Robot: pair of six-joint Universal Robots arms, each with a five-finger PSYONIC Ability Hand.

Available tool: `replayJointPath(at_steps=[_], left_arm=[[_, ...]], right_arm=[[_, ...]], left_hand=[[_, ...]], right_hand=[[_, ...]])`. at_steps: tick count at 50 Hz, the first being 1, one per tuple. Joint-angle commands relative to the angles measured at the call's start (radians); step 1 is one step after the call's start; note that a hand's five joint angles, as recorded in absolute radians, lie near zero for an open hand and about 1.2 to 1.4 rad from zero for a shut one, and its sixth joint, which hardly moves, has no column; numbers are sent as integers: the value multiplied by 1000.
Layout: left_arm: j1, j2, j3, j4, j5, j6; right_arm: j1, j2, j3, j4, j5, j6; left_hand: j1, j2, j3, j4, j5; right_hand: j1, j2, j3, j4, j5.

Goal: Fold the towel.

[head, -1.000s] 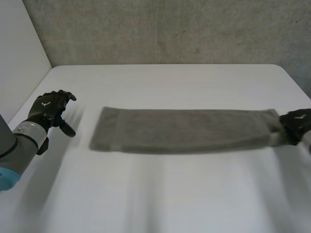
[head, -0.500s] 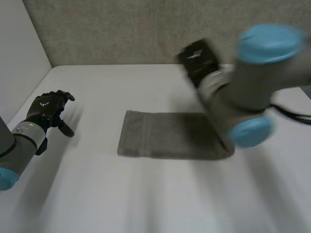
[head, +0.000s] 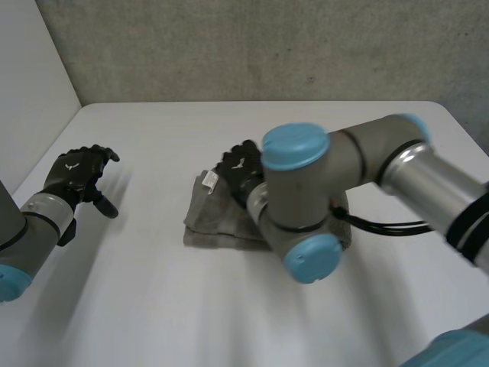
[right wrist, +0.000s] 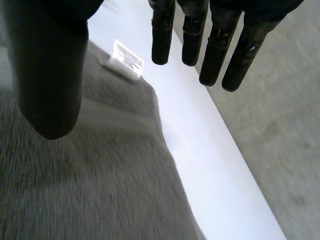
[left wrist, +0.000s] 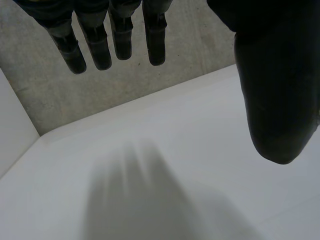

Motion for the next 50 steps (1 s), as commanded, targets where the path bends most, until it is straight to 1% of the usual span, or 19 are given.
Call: replayJointPath(at_steps=[1,2,3,5,7,8,10,11,15,18,21,24,29,32,34,35,37,39,50], left_arm=[[-15,3,-10,0,4,3],[-20,6,-19,0,12,3],[-20,6,-19,0,12,3],[-43,11,-30,0,50,3],[-63,11,-36,0,72,3],[-80,11,-41,0,85,5],[-90,11,-45,0,92,5],[-90,11,-45,0,92,5],[-112,11,-51,0,92,5],[-123,8,-51,0,92,6],[-124,5,-51,0,92,6],[-123,3,-53,0,92,6],[-117,5,-53,0,92,5],[-112,8,-53,0,90,5],[-110,9,-54,0,90,5],[-109,11,-54,0,90,5],[-109,12,-54,0,90,5],[-109,12,-54,0,90,3],[-107,14,-62,0,93,5]], right_arm=[[-111,-197,217,0,-17,138],[-135,-239,269,0,-35,175],[-136,-239,270,0,-35,175],[-163,-280,328,0,-60,206],[-232,-366,458,-26,-122,255],[-232,-366,459,-26,-123,255],[-295,-430,598,-99,-175,294],[-295,-431,598,-100,-175,295],[-361,-475,777,-228,-209,322],[-389,-468,853,-287,-212,324],[-396,-461,877,-307,-212,324],[-402,-432,907,-339,-210,322],[-419,-406,916,-359,-203,312],[-421,-406,913,-359,-201,307],[-421,-402,902,-354,-198,305],[-421,-402,902,-354,-198,305],[-425,-403,894,-345,-199,299],[-428,-411,890,-342,-198,292],[-435,-471,977,-313,-207,204]], left_hand=[[-89,-65,-71,-74,-48],[-89,-65,-71,-74,-48],[-89,-65,-71,-74,-48],[-89,-65,-71,-74,-48],[-89,-65,-71,-74,-48],[-89,-65,-71,-74,-48],[-89,-65,-71,-74,-48],[-89,-65,-71,-74,-48],[-89,-65,-71,-74,-48],[-89,-65,-71,-74,-48],[-89,-65,-71,-74,-48],[-89,-65,-71,-74,-48],[-89,-65,-71,-74,-48],[-89,-65,-71,-74,-48],[-89,-65,-71,-74,-48],[-89,-65,-71,-74,-48],[-89,-65,-71,-74,-48],[-89,-65,-71,-74,-48],[-89,-65,-71,-74,-48]], right_hand=[[-60,-71,-62,-56,-19],[-63,-74,-65,-59,-22],[-63,-74,-65,-59,-22],[-63,-74,-65,-59,-22],[-57,-68,-59,-54,-16],[-57,-68,-59,-53,-16],[-43,-53,-45,-39,-2],[-42,-53,-44,-39,-2],[1,-9,-1,5,42],[54,44,52,58,95],[66,55,64,70,107],[145,135,143,149,186],[426,416,424,430,467],[509,499,507,513,550],[667,656,665,671,708],[668,657,666,672,709],[925,914,923,929,966],[978,967,976,981,1019],[978,967,976,982,1019]])
